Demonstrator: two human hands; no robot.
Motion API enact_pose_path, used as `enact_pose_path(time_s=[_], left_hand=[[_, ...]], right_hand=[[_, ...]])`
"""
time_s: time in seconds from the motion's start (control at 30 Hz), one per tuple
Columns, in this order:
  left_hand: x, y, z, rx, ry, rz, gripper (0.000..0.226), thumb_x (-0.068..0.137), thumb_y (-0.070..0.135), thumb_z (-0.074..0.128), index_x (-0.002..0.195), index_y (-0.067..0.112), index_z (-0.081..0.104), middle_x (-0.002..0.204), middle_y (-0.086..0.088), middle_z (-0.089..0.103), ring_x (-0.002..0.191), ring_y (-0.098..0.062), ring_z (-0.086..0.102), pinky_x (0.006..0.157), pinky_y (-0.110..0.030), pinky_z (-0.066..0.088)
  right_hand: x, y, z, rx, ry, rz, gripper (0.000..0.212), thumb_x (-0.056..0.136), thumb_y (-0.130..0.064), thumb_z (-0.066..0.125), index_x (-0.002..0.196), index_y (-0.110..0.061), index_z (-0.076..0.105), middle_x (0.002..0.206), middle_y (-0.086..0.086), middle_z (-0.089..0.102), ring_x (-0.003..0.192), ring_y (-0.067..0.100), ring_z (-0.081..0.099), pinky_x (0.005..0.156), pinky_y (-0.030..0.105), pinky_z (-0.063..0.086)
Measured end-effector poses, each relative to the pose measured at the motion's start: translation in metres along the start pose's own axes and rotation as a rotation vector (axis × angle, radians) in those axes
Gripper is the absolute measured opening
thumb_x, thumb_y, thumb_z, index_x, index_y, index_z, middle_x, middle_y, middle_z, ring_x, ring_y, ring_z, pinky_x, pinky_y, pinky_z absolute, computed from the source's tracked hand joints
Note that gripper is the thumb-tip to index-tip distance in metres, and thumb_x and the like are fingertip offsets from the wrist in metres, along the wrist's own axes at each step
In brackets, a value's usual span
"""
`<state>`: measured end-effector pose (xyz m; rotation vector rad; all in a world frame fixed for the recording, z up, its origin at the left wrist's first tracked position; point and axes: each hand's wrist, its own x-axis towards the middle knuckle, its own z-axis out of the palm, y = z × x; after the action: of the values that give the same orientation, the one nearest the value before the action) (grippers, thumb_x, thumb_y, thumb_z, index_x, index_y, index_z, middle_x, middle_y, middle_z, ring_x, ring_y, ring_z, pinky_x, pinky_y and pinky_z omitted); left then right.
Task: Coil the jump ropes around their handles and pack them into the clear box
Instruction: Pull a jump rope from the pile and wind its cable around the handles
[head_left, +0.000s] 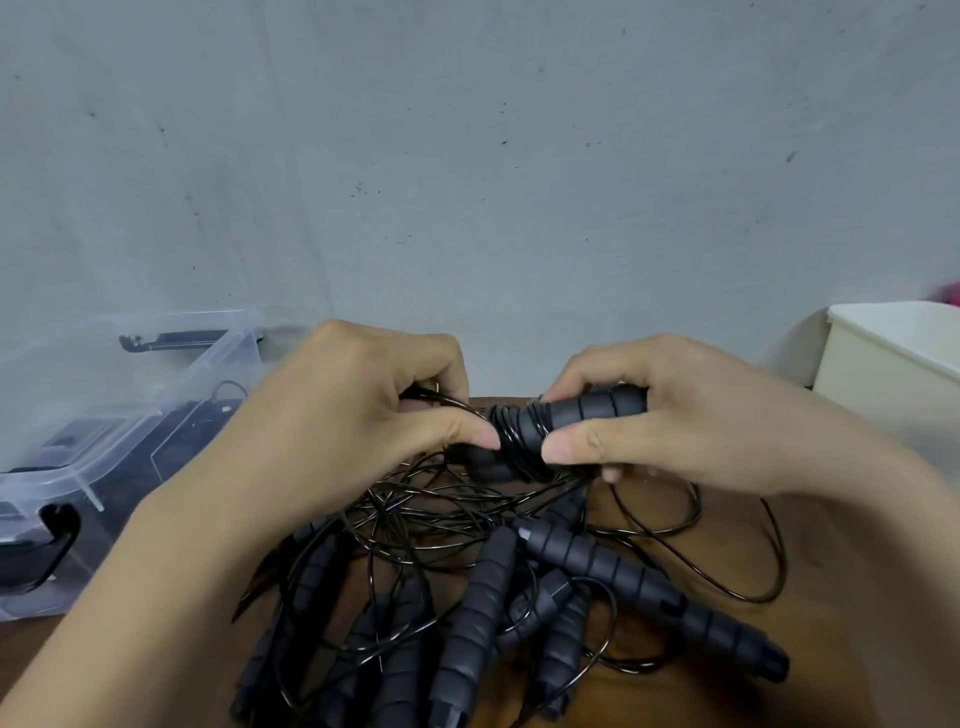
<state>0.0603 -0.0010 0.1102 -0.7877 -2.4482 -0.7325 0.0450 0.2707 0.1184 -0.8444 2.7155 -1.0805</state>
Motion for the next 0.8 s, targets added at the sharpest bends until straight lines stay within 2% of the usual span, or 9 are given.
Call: enact_pose_path(time_s=[0.13, 0.27, 0.37, 0.43, 0.5, 0.53, 0.67, 0.73, 0.8], left_hand=[[0.0, 0.006, -0.005, -0.091, 0.024, 0.091, 0.041, 0.074, 0.054, 0.085, 0.066, 0.02, 0.064, 0.057, 0.003, 0.05, 0.053, -0.012, 0.042, 0.049, -0.025, 0.033], [0.004, 0.002, -0.003, -0.084, 0.055, 0.148, 0.039, 0.093, 0.053, 0.072, 0.074, 0.019, 0.072, 0.062, 0.005, 0.061, 0.058, -0.014, 0.055, 0.052, -0.016, 0.036], [0.004, -0.004, 0.004, -0.045, 0.039, 0.095, 0.041, 0.102, 0.05, 0.056, 0.079, 0.019, 0.068, 0.065, 0.002, 0.064, 0.061, -0.016, 0.059, 0.055, -0.025, 0.043], [0.005, -0.012, 0.012, -0.039, 0.04, 0.012, 0.021, 0.096, 0.027, 0.057, 0.075, 0.033, 0.057, 0.061, 0.013, 0.06, 0.056, -0.007, 0.053, 0.052, -0.014, 0.037], [0.004, -0.015, 0.02, -0.048, 0.048, -0.083, 0.044, 0.089, 0.008, 0.053, 0.069, 0.046, 0.059, 0.057, 0.023, 0.056, 0.056, 0.001, 0.051, 0.051, -0.008, 0.037], [0.004, -0.016, 0.024, -0.038, 0.036, -0.082, 0.045, 0.09, 0.007, 0.048, 0.065, 0.043, 0.061, 0.057, 0.023, 0.056, 0.06, 0.004, 0.053, 0.052, -0.008, 0.038], [0.004, 0.0, 0.034, 0.012, -0.079, -0.024, 0.04, 0.11, 0.051, 0.036, 0.076, 0.04, 0.053, 0.062, 0.013, 0.056, 0.07, -0.008, 0.06, 0.061, -0.011, 0.042], [0.003, 0.003, 0.038, -0.03, -0.154, -0.025, 0.034, 0.104, 0.061, 0.033, 0.08, 0.045, 0.053, 0.064, 0.01, 0.059, 0.063, -0.011, 0.06, 0.056, -0.019, 0.039], [0.002, 0.006, 0.038, -0.001, -0.173, -0.009, 0.039, 0.102, 0.062, 0.032, 0.083, 0.036, 0.053, 0.057, 0.006, 0.052, 0.057, -0.013, 0.055, 0.055, -0.025, 0.037]], right_hand=[[-0.007, 0.004, -0.012, 0.244, -0.205, -0.061, 0.023, 0.096, -0.036, 0.08, 0.108, -0.016, 0.079, 0.077, 0.008, 0.074, 0.066, 0.019, 0.068, 0.054, 0.032, 0.049], [-0.006, 0.015, -0.012, 0.515, -0.296, -0.174, 0.047, 0.089, -0.042, 0.085, 0.11, -0.001, 0.075, 0.093, 0.038, 0.065, 0.064, 0.029, 0.065, 0.049, 0.027, 0.047], [-0.004, 0.015, -0.006, 0.715, -0.314, -0.274, 0.047, 0.088, -0.043, 0.086, 0.107, -0.001, 0.075, 0.091, 0.034, 0.065, 0.06, 0.026, 0.067, 0.046, 0.024, 0.048], [0.0, 0.013, 0.002, 0.84, -0.287, -0.334, 0.041, 0.09, -0.041, 0.083, 0.108, -0.005, 0.075, 0.085, 0.019, 0.072, 0.06, 0.02, 0.069, 0.046, 0.022, 0.047], [0.005, 0.01, 0.01, 0.926, -0.23, -0.368, 0.037, 0.092, -0.041, 0.081, 0.109, -0.008, 0.074, 0.085, 0.013, 0.074, 0.062, 0.019, 0.069, 0.049, 0.024, 0.047], [0.007, 0.009, 0.013, 0.954, -0.184, -0.374, 0.039, 0.091, -0.041, 0.081, 0.11, -0.008, 0.074, 0.087, 0.013, 0.074, 0.064, 0.021, 0.069, 0.05, 0.024, 0.047], [0.011, 0.002, 0.018, 0.96, 0.116, -0.388, 0.044, 0.09, -0.037, 0.077, 0.117, -0.003, 0.071, 0.093, 0.019, 0.072, 0.069, 0.028, 0.067, 0.053, 0.025, 0.052], [0.011, 0.001, 0.017, 0.857, 0.329, -0.373, 0.041, 0.087, -0.036, 0.076, 0.112, -0.004, 0.073, 0.091, 0.019, 0.073, 0.069, 0.03, 0.067, 0.053, 0.028, 0.051], [0.011, 0.002, 0.013, 0.713, 0.492, -0.372, 0.035, 0.087, -0.036, 0.077, 0.11, -0.009, 0.075, 0.089, 0.015, 0.075, 0.069, 0.032, 0.07, 0.055, 0.033, 0.051]])
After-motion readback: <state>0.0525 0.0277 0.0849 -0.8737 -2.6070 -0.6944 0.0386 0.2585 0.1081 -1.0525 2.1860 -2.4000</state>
